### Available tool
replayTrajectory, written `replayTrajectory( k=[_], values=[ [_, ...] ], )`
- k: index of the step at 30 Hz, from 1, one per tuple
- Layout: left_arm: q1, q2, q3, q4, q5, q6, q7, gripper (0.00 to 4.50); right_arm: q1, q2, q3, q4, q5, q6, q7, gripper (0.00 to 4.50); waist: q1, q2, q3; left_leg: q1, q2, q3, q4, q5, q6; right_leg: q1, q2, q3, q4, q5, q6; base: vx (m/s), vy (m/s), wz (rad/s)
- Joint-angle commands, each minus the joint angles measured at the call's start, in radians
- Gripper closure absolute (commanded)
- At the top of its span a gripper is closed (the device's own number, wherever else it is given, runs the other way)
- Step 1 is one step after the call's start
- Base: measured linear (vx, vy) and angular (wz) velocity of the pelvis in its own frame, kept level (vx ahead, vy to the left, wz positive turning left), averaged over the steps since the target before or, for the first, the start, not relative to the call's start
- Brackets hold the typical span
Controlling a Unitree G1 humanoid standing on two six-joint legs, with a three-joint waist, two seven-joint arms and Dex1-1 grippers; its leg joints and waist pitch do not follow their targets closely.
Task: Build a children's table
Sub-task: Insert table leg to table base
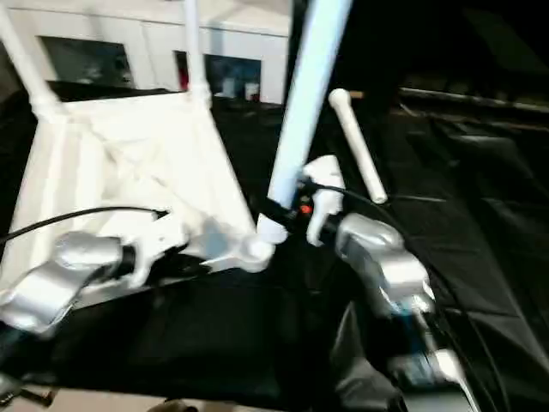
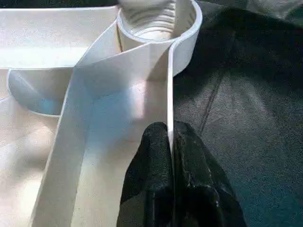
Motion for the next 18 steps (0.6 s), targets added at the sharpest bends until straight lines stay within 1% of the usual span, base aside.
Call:
replayTrajectory(
  k=[1,2,3,4,5,9,10,14,16,17,18],
  values=[
    [-0.023,-0.021,0.0,0.043,0.003,-0.025,0.033,4.5,-0.026,-0.003,0.011,0.019,-0.013,0.017,0.001,2.59,0.003,-0.007,-0.068,0.023,0.074,-0.027,-0.078,-0.07,0.021,0.041,-0.098,0.055,-0.071,-0.019,-0.251,0.0,0.0,0.0],
    [-0.026,-0.022,-0.002,0.049,0.006,-0.029,0.033,4.5,-0.028,-0.002,0.012,0.02,-0.015,0.016,0.002,2.59,0.006,-0.006,-0.067,0.025,0.075,-0.026,-0.078,-0.079,0.02,0.039,-0.1,0.056,-0.073,-0.034,-0.246,0.0,0.0,0.0],
    [-0.03,-0.025,-0.003,0.061,0.012,-0.039,0.033,4.5,-0.034,-0.002,0.014,0.026,-0.013,0.02,0.006,2.59,0.006,-0.01,-0.066,0.023,0.075,-0.026,-0.079,-0.083,0.018,0.04,-0.101,0.056,-0.074,-0.042,-0.242,0.0,0.0,0.0],
    [-0.037,-0.031,-0.003,0.076,0.016,-0.042,0.037,4.5,-0.038,-0.003,0.021,0.031,-0.015,0.023,0.016,2.59,0.009,-0.01,-0.066,0.024,0.076,-0.027,-0.08,-0.099,0.012,0.04,-0.103,0.057,-0.077,-0.074,-0.232,0.0,0.0,0.0],
    [-0.049,-0.042,0.0,0.1,0.019,-0.052,0.042,4.5,-0.051,-0.003,0.031,0.051,-0.019,0.021,0.027,2.59,0.01,-0.011,-0.065,0.025,0.076,-0.027,-0.081,-0.104,0.01,0.039,-0.102,0.056,-0.078,-0.086,-0.229,0.0,0.0,0.0],
    [-0.062,-0.055,0.003,0.128,0.021,-0.064,0.046,4.5,-0.067,0.005,0.031,0.09,-0.031,0.008,0.034,2.59,0.013,-0.01,-0.063,0.026,0.078,-0.027,-0.083,-0.131,-0.006,0.036,-0.106,0.058,-0.084,-0.145,-0.218,0.0,0.0,0.0],
    [-0.067,-0.06,0.002,0.14,0.025,-0.07,0.049,4.5,-0.071,0.008,0.033,0.096,-0.032,0.01,0.037,2.59,0.014,-0.011,-0.064,0.026,0.078,-0.028,-0.084,-0.139,-0.011,0.035,-0.106,0.058,-0.085,-0.162,-0.213,0.0,0.0,0.0],
    [-0.072,-0.069,0.004,0.154,0.027,-0.081,0.05,4.5,-0.073,0.011,0.038,0.098,-0.031,0.019,0.041,2.59,0.015,-0.012,-0.062,0.025,0.078,-0.028,-0.085,-0.141,-0.012,0.034,-0.106,0.058,-0.086,-0.173,-0.205,0.0,0.0,0.0],
    [-0.074,-0.074,0.004,0.162,0.03,-0.089,0.049,4.5,-0.078,0.012,0.043,0.119,-0.04,0.008,0.043,2.59,0.014,-0.012,-0.062,0.024,0.077,-0.028,-0.085,-0.144,-0.012,0.033,-0.106,0.058,-0.088,-0.184,-0.203,0.0,0.0,0.0],
    [-0.075,-0.074,0.004,0.164,0.031,-0.091,0.049,4.5,-0.08,0.012,0.044,0.127,-0.043,0.003,0.042,2.59,0.015,-0.012,-0.062,0.026,0.078,-0.028,-0.085,-0.147,-0.013,0.032,-0.107,0.058,-0.089,-0.19,-0.202,0.0,0.0,0.0],
    [-0.076,-0.075,0.004,0.166,0.031,-0.093,0.045,4.5,-0.084,0.014,0.042,0.142,-0.047,-0.007,0.042,2.59,0.015,-0.009,-0.062,0.026,0.079,-0.028,-0.085,-0.155,-0.016,0.031,-0.108,0.059,-0.09,-0.197,-0.203,0.0,0.0,0.0]
  ],
)
